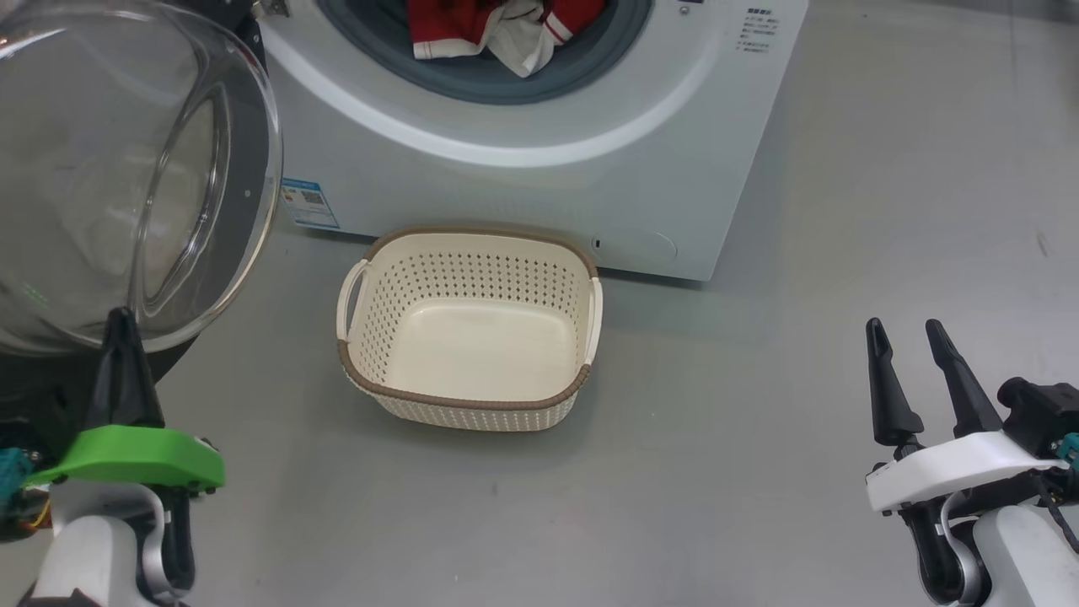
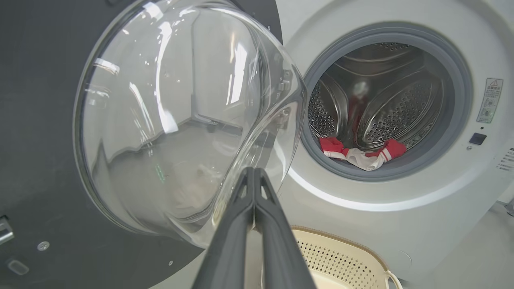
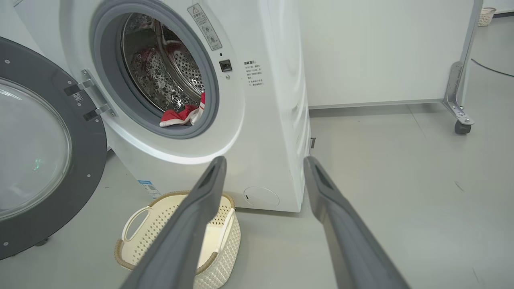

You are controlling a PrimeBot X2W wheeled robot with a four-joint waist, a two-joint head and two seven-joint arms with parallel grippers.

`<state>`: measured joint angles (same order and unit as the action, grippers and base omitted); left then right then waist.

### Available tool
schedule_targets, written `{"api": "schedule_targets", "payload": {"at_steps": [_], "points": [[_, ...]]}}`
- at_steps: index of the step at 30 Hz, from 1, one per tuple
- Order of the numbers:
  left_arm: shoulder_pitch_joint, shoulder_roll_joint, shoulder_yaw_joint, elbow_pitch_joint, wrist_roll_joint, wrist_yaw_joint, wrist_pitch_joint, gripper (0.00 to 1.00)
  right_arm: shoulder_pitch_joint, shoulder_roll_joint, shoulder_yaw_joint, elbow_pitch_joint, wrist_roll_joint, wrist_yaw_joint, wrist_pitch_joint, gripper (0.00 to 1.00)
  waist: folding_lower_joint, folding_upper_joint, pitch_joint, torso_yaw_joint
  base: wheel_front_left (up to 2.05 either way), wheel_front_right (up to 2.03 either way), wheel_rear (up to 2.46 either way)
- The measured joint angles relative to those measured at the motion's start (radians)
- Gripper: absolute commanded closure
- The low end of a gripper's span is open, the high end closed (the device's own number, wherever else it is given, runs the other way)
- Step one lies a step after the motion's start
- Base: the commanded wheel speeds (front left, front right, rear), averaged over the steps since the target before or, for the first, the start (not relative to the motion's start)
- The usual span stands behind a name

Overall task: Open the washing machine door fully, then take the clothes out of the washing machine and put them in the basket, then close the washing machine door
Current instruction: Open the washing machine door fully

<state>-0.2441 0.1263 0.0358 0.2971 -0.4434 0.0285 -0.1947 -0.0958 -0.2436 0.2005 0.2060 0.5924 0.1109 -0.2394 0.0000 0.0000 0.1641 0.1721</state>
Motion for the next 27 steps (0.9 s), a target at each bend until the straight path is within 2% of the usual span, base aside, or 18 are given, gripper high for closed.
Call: {"api": "schedule_targets", "payload": {"at_steps": [9, 14, 23, 24, 25, 27], "points": [[0.062, -0.05, -0.064, -0.048, 0.02, -0.012, -0.001, 1.0, 0.0, 0.011, -0.003, -0.009, 0.0, -0.01, -0.001, 0.0, 0.0, 0.0, -0.052, -0.083, 0.0, 0.0, 0.0], [0.099, -0.053, -0.102, -0.063, 0.053, -0.013, -0.004, 1.0, 0.0, 0.015, -0.004, -0.02, -0.003, -0.01, -0.004, 0.0, 0.0, 0.0, -0.07, -0.119, 0.0, 0.0, 0.0], [0.131, -0.073, -0.162, -0.082, 0.067, -0.011, -0.019, 1.0, 0.003, 0.015, -0.015, -0.033, -0.005, -0.017, -0.004, 0.0, 0.0, 0.0, -0.077, -0.148, 0.0, 0.0, 0.0], [0.135, -0.074, -0.166, -0.083, 0.067, -0.008, -0.02, 0.97, 0.003, 0.015, -0.015, -0.034, -0.006, -0.017, -0.004, 0.0, 0.0, 0.0, -0.077, -0.149, 0.0, 0.0, 0.0], [0.138, -0.075, -0.168, -0.084, 0.067, -0.006, -0.026, 0.71, 0.003, 0.015, -0.015, -0.034, -0.008, -0.017, -0.004, 0.0, 0.0, 0.0001, -0.076, -0.15, 0.0, 0.0, 0.0], [0.146, -0.075, -0.174, -0.085, 0.069, -0.002, -0.026, 0.06, 0.004, 0.015, -0.015, -0.034, -0.016, -0.017, -0.004, 0.0, 0.0, 0.0, -0.076, -0.151, 0.0, 0.0, 0.0]]}}
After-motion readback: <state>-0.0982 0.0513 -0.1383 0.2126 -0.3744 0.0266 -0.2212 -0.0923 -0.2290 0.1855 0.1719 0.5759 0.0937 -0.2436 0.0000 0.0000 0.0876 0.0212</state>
